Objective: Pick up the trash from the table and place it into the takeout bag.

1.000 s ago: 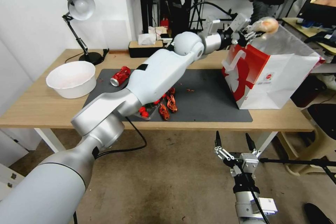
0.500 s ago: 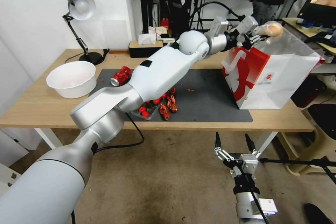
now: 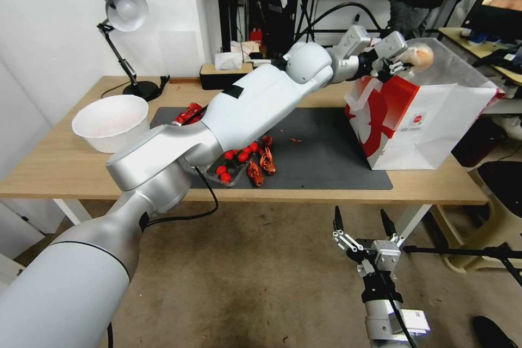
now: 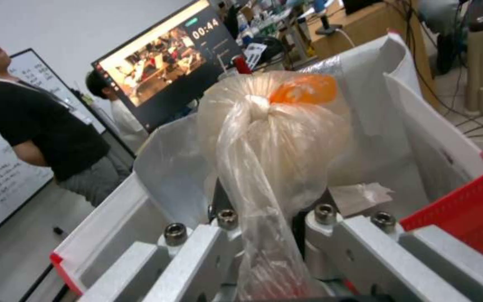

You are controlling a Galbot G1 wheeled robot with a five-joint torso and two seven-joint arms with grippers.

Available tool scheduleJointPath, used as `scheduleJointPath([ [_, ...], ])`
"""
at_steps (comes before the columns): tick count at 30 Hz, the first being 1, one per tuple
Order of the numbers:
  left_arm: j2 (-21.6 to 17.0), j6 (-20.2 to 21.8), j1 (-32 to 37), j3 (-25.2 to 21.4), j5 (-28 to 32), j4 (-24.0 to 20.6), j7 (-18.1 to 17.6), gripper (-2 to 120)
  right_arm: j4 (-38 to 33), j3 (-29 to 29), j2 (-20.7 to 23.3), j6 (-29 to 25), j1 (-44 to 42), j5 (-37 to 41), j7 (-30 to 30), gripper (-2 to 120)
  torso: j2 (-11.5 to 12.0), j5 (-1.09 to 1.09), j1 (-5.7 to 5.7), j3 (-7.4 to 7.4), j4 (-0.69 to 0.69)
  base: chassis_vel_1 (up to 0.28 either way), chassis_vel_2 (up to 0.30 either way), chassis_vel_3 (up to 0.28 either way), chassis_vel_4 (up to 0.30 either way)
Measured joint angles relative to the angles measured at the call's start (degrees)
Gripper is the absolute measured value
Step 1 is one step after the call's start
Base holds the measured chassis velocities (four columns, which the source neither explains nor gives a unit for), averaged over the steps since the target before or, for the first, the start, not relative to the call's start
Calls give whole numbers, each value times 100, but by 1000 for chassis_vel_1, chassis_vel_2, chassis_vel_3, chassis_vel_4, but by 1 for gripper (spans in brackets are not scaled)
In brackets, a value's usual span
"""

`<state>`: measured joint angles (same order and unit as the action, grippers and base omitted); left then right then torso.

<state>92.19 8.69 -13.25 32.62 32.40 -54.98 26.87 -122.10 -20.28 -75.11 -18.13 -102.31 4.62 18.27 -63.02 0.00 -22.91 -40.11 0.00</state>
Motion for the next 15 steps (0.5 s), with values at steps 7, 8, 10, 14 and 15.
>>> scheduleJointPath([
  [7,-2,62,-1,-2,-32,11,-40,21,7,1,-14,-6,6,0,-2,100,0,0,0,0,0,0,0,0,0],
  [8,-3,63,-2,-13,-12,9,-51,26,10,3,-17,-5,17,0,-3,100,0,0,0,0,0,0,0,0,0],
  [10,-4,65,-4,-14,4,-2,-55,32,13,4,-18,-5,23,0,-4,100,0,0,0,0,1,0,0,0,0],
  [14,-4,53,-7,-22,21,-8,-56,52,22,4,-28,0,29,0,-4,100,0,0,0,0,1,0,0,0,0],
  [15,-4,53,-7,-22,21,-8,-56,52,22,4,-28,0,29,0,-4,100,0,0,0,0,1,0,0,0,0],
])
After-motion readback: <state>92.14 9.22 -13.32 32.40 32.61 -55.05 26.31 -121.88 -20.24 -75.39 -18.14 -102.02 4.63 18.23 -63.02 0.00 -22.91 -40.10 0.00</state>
